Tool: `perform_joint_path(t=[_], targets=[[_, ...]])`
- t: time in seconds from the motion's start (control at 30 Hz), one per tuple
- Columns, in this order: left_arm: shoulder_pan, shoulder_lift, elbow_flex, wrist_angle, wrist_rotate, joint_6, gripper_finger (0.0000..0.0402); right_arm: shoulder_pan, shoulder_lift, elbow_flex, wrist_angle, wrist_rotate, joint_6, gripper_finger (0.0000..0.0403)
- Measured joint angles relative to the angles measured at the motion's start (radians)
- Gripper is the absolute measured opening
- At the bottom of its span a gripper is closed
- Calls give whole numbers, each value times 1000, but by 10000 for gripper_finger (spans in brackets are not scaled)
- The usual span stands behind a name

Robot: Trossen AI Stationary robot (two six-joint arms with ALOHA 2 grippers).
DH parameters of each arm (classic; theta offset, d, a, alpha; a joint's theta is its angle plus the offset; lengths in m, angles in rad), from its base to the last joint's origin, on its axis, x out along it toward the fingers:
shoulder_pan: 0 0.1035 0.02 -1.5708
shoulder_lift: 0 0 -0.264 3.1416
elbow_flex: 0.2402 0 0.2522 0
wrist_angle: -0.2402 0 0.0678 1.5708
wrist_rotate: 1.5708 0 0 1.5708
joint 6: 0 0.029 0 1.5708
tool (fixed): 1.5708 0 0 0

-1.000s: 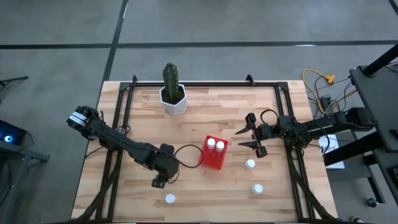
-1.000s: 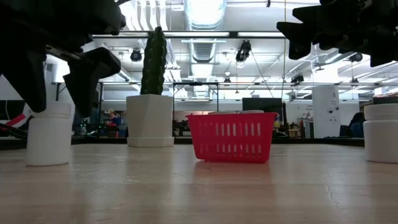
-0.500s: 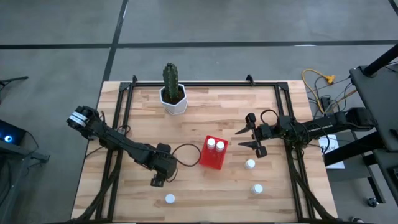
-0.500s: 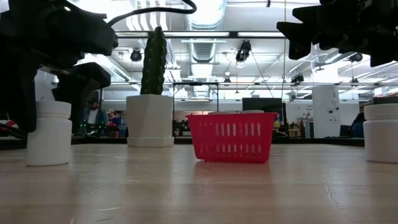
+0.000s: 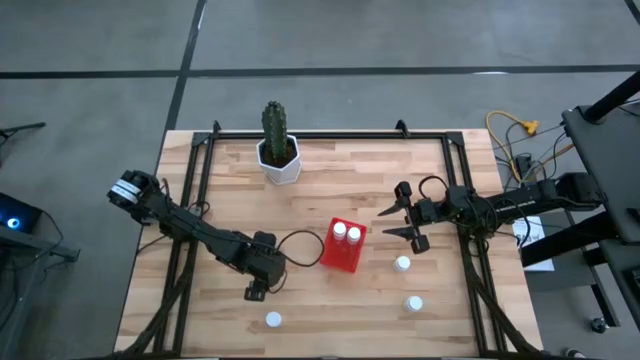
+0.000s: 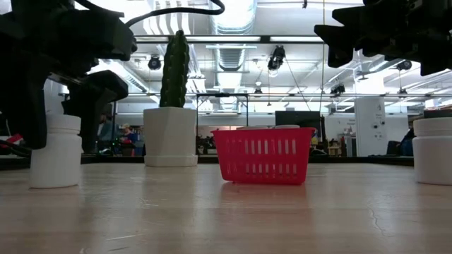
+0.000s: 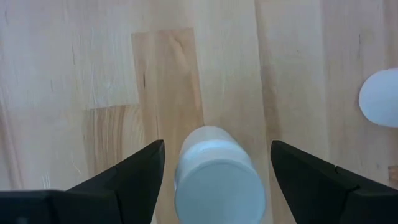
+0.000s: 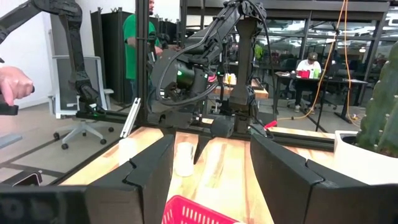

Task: Pick and place pill bottles into a basket
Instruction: Put the white pill bottle into the red bin

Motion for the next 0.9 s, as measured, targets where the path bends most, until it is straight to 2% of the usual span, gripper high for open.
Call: perform_joint_path(t=[0.4, 0.5, 0.8, 0.9], targets=[[0, 0, 0, 1, -5, 0, 267, 0, 0, 0, 0, 0, -3, 203], [0, 0, 0, 1, -5, 0, 243, 0, 0, 0, 0, 0, -3, 203], [0, -3, 2, 12, -4, 33, 137, 0, 0, 0, 0, 0, -3, 203], [0, -3, 4, 9, -2, 79, 133, 0, 0, 0, 0, 1, -5, 203]])
